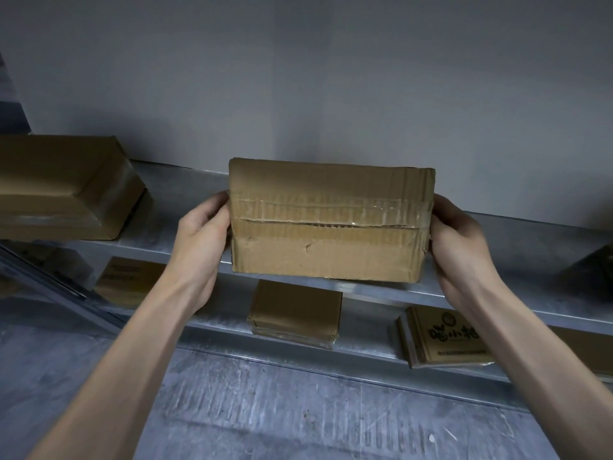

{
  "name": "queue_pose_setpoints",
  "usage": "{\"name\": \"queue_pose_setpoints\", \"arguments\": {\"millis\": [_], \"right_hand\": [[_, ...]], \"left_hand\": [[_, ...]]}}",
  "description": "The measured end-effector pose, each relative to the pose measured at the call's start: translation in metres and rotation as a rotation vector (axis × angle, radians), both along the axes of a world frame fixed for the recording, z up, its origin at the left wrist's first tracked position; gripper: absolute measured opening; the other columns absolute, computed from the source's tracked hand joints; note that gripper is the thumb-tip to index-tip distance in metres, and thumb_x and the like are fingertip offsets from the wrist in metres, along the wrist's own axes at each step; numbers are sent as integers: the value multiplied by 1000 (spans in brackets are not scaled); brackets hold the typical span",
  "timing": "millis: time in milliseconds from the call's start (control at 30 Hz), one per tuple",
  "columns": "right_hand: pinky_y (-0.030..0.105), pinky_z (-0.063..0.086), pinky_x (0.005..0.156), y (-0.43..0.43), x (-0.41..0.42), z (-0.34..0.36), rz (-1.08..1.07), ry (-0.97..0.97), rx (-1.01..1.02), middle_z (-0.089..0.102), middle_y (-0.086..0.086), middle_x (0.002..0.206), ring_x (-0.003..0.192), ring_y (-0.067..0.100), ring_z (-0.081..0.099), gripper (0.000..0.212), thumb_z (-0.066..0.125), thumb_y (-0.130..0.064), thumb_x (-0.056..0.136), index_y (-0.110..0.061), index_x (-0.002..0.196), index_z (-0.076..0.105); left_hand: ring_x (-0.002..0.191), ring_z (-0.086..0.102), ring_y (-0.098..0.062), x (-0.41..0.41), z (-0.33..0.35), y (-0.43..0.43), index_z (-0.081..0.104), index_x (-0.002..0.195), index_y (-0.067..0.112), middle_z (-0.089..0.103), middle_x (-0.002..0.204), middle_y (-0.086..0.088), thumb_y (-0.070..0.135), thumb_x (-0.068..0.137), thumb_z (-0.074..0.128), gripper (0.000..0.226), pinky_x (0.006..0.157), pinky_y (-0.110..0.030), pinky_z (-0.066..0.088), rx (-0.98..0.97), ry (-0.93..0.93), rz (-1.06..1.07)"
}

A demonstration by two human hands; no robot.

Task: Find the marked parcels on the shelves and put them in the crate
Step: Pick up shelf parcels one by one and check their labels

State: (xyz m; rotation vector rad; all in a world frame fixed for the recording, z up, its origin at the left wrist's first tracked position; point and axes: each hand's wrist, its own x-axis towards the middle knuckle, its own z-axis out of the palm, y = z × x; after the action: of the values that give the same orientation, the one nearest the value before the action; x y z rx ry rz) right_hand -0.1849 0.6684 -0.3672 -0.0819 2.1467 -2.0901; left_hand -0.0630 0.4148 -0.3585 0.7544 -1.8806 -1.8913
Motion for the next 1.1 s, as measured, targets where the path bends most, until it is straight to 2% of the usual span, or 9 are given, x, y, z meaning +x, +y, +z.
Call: {"name": "queue_pose_setpoints", "arguments": {"millis": [100,267,367,433,533,667,867,1000,1100], "right_hand": [[25,54,73,3,-1,2,17,2,-5,75,1,111,95,12,70,36,46,-5,100,-22,121,69],[27,55,75,4,0,10,30,-28,-80,74,1,113,100,14,71,29,50,-5,100,-20,117,69],[30,54,81,1,1,15,35,-34,-153,76,-2,105,98,12,69,28,50,-3,100,-20,96,72],[30,55,83,0,0,15,31,-41,-179,76,-3,99,99,13,69,30,49,0,99,-19,90,71],[36,55,91,1,0,12,22,-39,-178,76,-2,99,102,16,70,29,48,2,98,-16,97,71],[34,56,91,2,2,8,47,-20,-183,74,-2,116,107,13,70,36,50,1,98,-17,125,67],[27,53,86,4,1,3,78,-8,-154,74,-6,117,107,9,69,39,48,0,99,-18,127,67],[32,52,96,5,-2,1,79,23,-138,72,-5,122,114,11,67,40,47,2,99,-18,128,67],[29,52,90,5,-5,0,60,47,-144,72,-3,120,113,13,67,40,46,3,99,-16,125,68]], "left_hand": [[112,66,-13,3,3,2,70,116,26,75,112,4,22,105,45,27,104,-39,49,23,12,0],[115,62,-20,6,9,-2,69,112,20,72,114,-4,19,106,42,27,106,-41,47,65,55,12],[104,61,-17,7,13,-2,67,101,21,70,101,0,17,104,46,22,97,-36,48,56,58,37],[99,62,-16,8,16,-3,67,99,22,71,96,3,16,103,49,19,89,-34,49,38,58,57],[104,68,-17,8,16,-6,65,114,22,73,105,1,16,102,51,19,91,-36,54,13,48,64],[113,67,-14,8,15,-6,62,131,23,72,119,2,13,102,50,32,99,-38,53,14,48,40],[104,69,-7,10,11,0,68,106,38,76,103,14,11,103,47,33,96,-36,54,1,26,34],[109,68,-9,7,10,1,69,111,33,76,108,10,10,103,47,33,102,-39,51,5,25,44],[116,65,-14,3,9,0,69,119,26,74,116,4,12,103,46,31,106,-42,48,10,29,59]]}}
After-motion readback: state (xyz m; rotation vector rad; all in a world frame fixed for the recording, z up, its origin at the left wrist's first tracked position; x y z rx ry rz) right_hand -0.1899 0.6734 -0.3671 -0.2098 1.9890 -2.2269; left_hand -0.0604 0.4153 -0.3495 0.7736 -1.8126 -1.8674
